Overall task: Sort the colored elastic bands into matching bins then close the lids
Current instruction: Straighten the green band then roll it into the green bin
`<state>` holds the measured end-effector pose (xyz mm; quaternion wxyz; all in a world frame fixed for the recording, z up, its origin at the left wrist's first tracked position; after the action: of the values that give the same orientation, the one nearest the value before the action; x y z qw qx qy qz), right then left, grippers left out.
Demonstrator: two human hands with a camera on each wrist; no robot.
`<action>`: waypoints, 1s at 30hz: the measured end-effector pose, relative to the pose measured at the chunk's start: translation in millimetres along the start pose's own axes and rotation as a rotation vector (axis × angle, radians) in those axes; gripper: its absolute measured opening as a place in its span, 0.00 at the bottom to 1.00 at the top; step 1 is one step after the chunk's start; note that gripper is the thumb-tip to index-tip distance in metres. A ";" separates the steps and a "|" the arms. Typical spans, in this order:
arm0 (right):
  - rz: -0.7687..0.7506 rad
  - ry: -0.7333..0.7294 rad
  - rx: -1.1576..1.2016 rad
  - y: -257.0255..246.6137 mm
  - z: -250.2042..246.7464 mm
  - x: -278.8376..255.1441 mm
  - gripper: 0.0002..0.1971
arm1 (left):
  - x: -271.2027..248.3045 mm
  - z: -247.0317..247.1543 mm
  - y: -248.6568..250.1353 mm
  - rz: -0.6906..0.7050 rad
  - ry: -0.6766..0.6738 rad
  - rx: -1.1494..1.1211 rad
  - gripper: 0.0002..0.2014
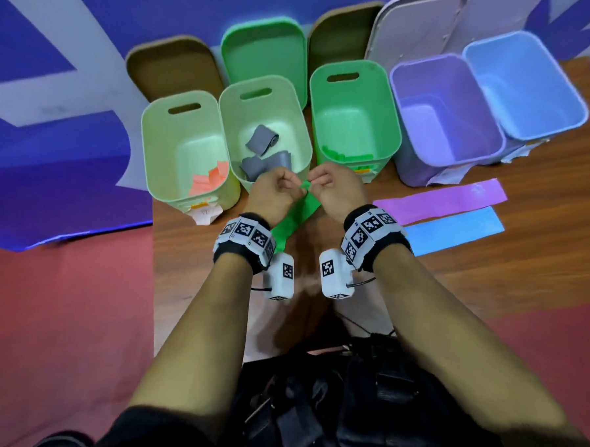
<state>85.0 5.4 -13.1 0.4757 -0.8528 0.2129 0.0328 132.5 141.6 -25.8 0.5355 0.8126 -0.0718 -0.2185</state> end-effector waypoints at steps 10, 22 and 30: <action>-0.048 0.145 0.143 -36.6 -67.9 14.4 0.08 | 28.3 -10.7 90.3 0.169 0.053 -0.053 0.12; -0.175 0.279 0.322 -84.7 -108.1 29.9 0.09 | 37.4 -30.9 143.4 0.271 0.090 -0.086 0.10; -0.206 0.252 0.444 -89.8 -108.1 31.8 0.10 | 39.3 -33.8 157.8 0.345 0.099 -0.099 0.10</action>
<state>133.4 -53.3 109.2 0.6217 -0.7421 0.1844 -0.1699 200.8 90.4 116.7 0.6073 0.7706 -0.1729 -0.0867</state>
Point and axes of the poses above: each hand's wrist, its own x-axis towards the middle knuckle, its own z-axis out of the palm, y = z × x, the point moved 10 cm from there along x, towards the middle knuckle
